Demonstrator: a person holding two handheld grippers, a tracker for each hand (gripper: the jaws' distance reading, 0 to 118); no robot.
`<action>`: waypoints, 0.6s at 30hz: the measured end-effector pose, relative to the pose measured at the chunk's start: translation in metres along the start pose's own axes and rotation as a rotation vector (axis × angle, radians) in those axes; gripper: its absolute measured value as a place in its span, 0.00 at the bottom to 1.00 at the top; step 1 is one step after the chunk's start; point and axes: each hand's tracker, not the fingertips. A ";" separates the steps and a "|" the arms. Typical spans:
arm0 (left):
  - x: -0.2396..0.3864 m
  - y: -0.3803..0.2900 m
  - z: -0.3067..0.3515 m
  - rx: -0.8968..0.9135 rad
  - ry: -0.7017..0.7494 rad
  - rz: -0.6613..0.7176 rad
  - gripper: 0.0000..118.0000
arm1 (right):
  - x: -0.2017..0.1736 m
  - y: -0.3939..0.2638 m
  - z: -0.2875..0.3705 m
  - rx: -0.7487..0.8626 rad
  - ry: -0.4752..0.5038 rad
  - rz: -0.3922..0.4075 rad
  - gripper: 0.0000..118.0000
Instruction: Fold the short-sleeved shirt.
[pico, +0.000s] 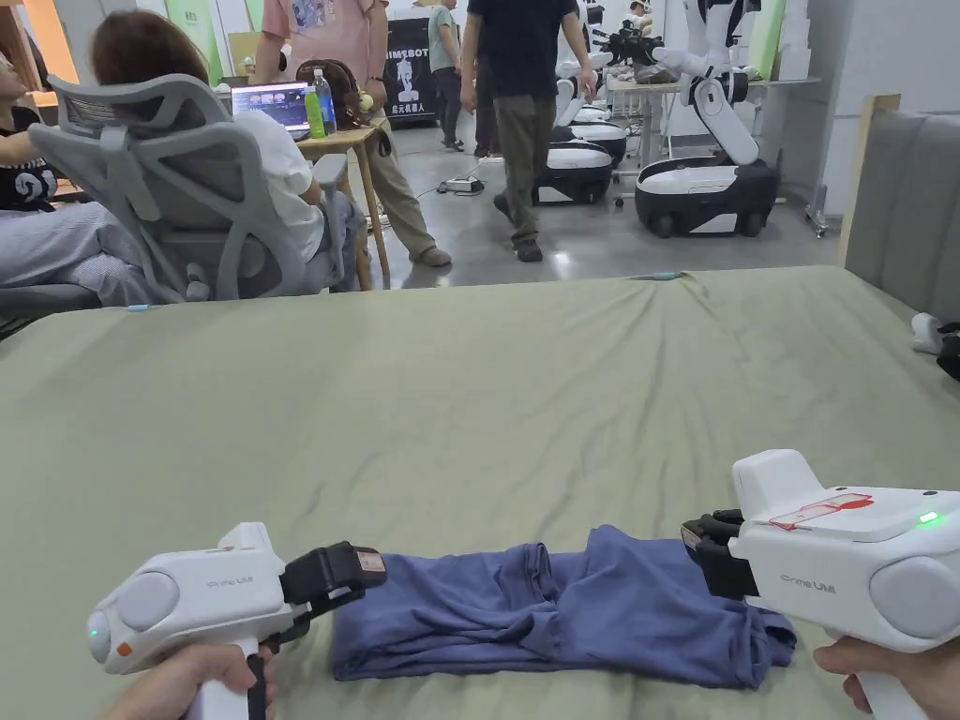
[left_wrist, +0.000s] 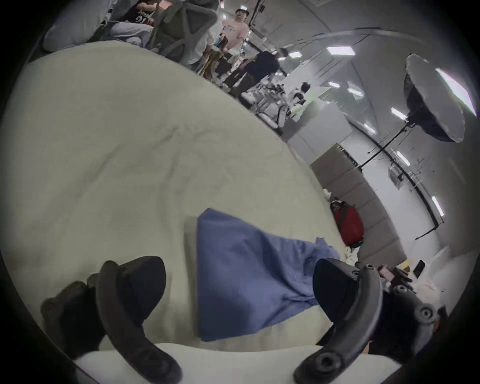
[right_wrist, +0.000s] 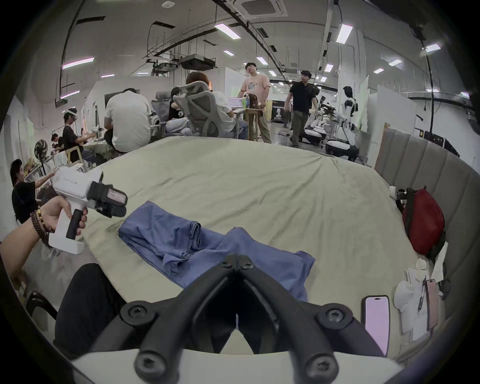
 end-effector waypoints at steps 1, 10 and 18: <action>-0.001 -0.011 0.004 -0.034 -0.009 -0.006 0.88 | 0.000 -0.001 0.000 0.000 0.002 -0.004 0.00; 0.026 -0.034 -0.010 -0.046 -0.022 -0.125 0.10 | 0.006 -0.009 -0.008 -0.019 -0.004 -0.014 0.00; 0.011 -0.022 0.044 0.082 -0.006 -0.110 0.07 | 0.005 -0.010 -0.006 -0.025 -0.001 -0.007 0.00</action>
